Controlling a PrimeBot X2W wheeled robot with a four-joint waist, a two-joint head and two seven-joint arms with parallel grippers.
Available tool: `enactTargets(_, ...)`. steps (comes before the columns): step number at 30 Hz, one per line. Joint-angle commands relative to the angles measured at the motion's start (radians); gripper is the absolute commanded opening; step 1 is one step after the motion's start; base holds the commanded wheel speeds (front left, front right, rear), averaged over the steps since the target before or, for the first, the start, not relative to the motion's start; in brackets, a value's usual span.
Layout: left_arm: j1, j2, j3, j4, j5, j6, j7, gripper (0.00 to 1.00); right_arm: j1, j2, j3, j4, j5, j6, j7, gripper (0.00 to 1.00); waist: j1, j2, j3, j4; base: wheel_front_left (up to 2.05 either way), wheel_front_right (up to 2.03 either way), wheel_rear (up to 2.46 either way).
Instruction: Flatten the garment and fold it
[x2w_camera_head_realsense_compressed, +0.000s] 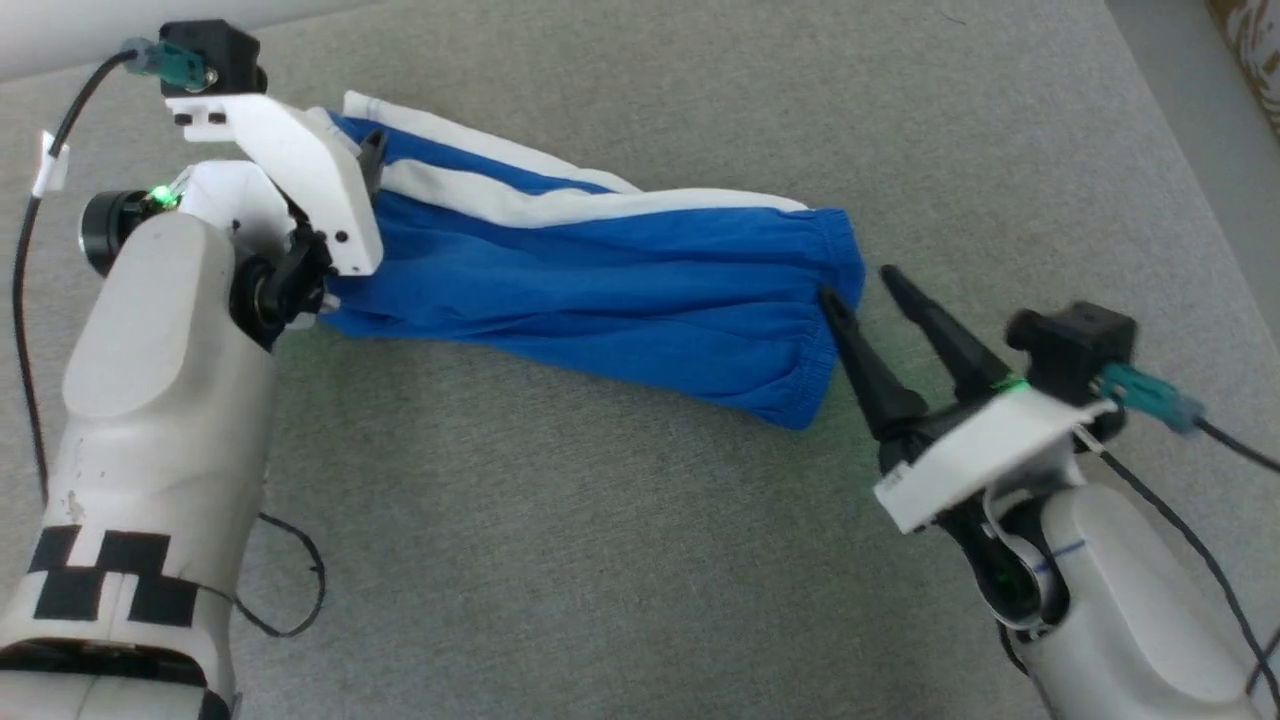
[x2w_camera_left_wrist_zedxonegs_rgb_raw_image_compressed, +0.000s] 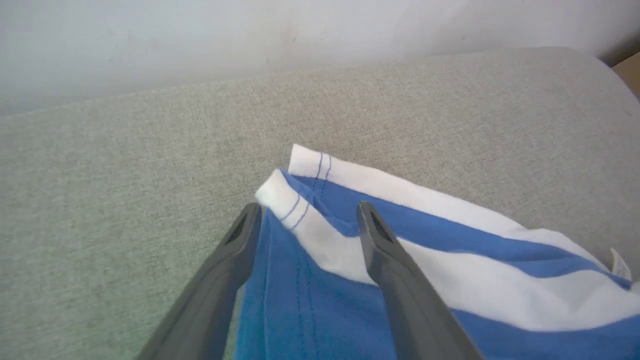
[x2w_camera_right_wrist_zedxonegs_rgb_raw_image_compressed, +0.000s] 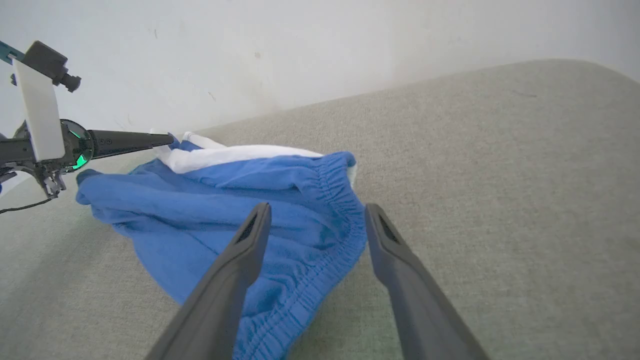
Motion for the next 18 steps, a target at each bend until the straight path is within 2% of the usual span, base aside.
enactTargets(1,0.021,-0.005,0.007,-0.008,-0.008,-0.006,-0.037,1.00,0.026,-0.009,-0.011,-0.022,-0.032,-0.001,-0.034,1.00,0.0000,0.0000,-0.038,0.038,0.00,0.00,0.00)
enactTargets(4,0.063,-0.014,0.020,-0.036,-0.023,-0.011,-0.099,1.00,0.076,-0.007,-0.049,-0.073,-0.094,-0.001,-0.087,1.00,0.0000,0.0000,-0.069,0.066,0.00,0.00,0.00)
enactTargets(10,0.132,-0.015,0.031,-0.107,-0.048,-0.016,-0.122,1.00,0.172,0.020,-0.134,-0.177,-0.186,-0.001,-0.083,1.00,0.0000,0.0000,-0.120,0.111,0.00,0.00,0.00)
enactTargets(13,0.158,0.006,0.004,-0.162,-0.044,-0.034,-0.069,1.00,0.227,0.038,-0.165,-0.251,-0.226,-0.001,-0.048,1.00,0.0000,0.0000,-0.139,0.125,0.00,0.00,0.00)
enactTargets(18,0.173,0.046,-0.039,-0.235,-0.062,-0.060,0.084,1.00,0.300,0.051,-0.189,-0.353,-0.273,-0.001,0.002,1.00,0.0000,0.0000,-0.140,0.121,0.00,0.00,0.00)
